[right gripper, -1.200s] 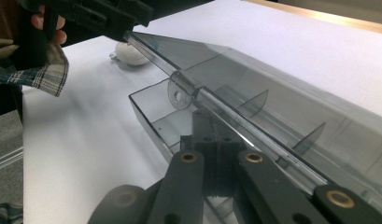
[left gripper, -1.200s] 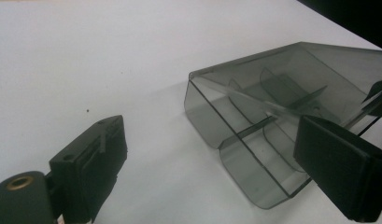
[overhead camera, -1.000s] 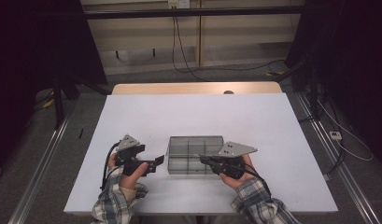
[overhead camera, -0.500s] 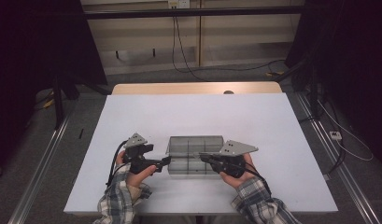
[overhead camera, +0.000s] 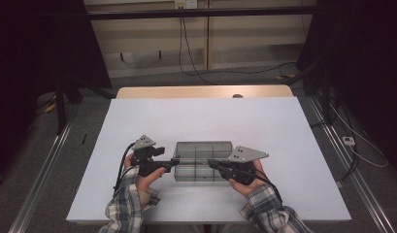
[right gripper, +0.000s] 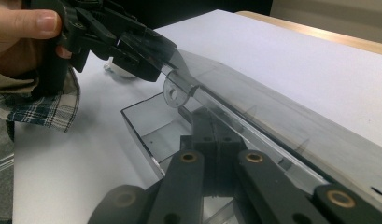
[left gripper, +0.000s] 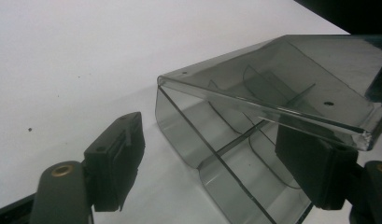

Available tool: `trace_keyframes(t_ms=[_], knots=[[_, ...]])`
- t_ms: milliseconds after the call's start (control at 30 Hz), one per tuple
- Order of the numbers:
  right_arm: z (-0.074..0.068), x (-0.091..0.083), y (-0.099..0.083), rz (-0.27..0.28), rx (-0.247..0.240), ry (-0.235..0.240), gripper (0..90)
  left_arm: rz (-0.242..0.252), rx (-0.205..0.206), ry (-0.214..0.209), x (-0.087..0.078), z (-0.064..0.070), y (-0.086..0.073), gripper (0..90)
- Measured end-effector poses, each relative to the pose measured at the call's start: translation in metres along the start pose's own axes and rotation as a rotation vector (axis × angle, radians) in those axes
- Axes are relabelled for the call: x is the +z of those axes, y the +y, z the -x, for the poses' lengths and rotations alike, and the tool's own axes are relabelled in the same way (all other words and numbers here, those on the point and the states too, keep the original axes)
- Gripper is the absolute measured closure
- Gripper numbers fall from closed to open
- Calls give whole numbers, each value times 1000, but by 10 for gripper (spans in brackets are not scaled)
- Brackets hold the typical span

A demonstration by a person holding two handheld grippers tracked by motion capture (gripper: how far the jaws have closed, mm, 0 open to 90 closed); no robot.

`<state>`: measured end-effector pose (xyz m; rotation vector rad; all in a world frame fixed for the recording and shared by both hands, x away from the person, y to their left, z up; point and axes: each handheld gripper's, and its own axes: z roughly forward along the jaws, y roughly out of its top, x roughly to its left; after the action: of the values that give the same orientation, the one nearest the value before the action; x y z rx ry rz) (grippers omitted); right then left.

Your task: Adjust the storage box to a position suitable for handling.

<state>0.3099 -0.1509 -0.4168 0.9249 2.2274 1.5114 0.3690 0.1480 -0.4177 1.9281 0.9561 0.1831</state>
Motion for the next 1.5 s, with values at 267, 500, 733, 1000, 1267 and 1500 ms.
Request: trace_keyframes(t_ms=[267, 500, 733, 1000, 1267, 1500], knots=[[5, -2, -4, -6, 13, -27, 900, 33, 12, 2, 3, 2, 8, 349], [15, -12, -9, -7, 31, -112, 823, 49, 11, -11, 8, 2, 13, 420], [34, -25, -14, -15, 84, -237, 605, 54, 5, -23, 11, 1, 15, 474], [42, -24, -10, 29, 64, -266, 563, 42, 18, -21, 14, 1, 18, 505], [50, -17, -4, 56, 57, -257, 598, 54, 21, -12, 14, -3, 19, 559], [54, -15, -2, 67, 60, -259, 608, 67, 24, -18, 16, -3, 23, 578]])
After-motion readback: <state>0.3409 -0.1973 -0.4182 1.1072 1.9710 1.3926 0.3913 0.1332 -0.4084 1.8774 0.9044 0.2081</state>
